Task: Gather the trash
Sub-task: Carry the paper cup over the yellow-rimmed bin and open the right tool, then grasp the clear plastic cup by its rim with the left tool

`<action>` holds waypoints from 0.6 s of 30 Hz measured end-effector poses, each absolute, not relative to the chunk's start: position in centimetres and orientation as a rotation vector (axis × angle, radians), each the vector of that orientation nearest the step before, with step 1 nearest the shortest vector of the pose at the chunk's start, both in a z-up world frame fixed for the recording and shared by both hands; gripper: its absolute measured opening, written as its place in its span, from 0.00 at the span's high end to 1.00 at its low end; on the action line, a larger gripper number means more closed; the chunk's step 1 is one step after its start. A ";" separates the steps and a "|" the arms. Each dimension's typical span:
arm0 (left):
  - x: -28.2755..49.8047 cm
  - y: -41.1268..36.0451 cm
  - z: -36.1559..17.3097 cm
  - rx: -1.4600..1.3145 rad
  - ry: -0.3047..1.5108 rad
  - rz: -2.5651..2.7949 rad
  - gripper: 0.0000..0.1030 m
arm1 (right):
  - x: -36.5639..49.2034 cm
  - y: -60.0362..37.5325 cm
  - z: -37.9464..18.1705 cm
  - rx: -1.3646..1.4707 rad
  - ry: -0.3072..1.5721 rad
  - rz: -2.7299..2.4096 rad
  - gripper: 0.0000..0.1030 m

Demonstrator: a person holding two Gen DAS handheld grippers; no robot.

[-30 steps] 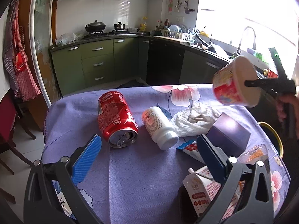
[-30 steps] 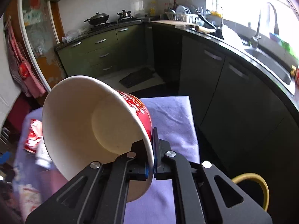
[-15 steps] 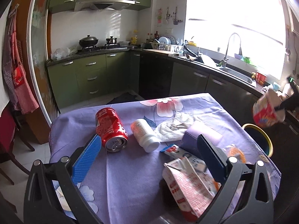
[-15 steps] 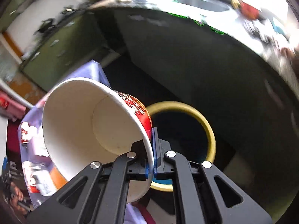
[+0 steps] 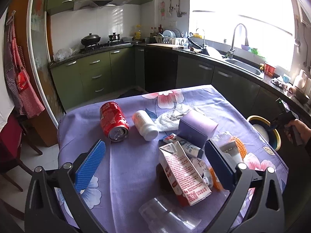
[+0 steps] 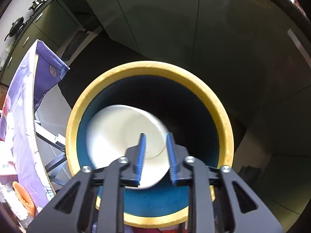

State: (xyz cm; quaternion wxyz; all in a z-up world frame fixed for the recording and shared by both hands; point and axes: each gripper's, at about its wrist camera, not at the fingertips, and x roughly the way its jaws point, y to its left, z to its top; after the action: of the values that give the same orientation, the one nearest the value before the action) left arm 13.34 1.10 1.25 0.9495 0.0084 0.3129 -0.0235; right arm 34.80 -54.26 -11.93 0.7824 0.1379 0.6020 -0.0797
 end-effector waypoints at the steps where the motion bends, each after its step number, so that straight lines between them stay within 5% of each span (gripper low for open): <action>1: 13.2 0.9 1.3 0.018 0.640 -0.053 0.06 | 34.1 -54.1 -11.4 0.296 1.285 -0.163 0.75; 18: 8.1 0.4 -0.9 0.062 0.809 -0.108 0.06 | 21.2 -49.5 -3.7 0.269 1.116 0.081 0.59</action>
State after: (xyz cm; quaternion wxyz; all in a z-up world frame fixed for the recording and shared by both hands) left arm 8.11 0.39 -0.86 0.9173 0.0301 0.3934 -0.0527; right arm 21.22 -49.51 -3.73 0.8390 0.1274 0.5277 0.0384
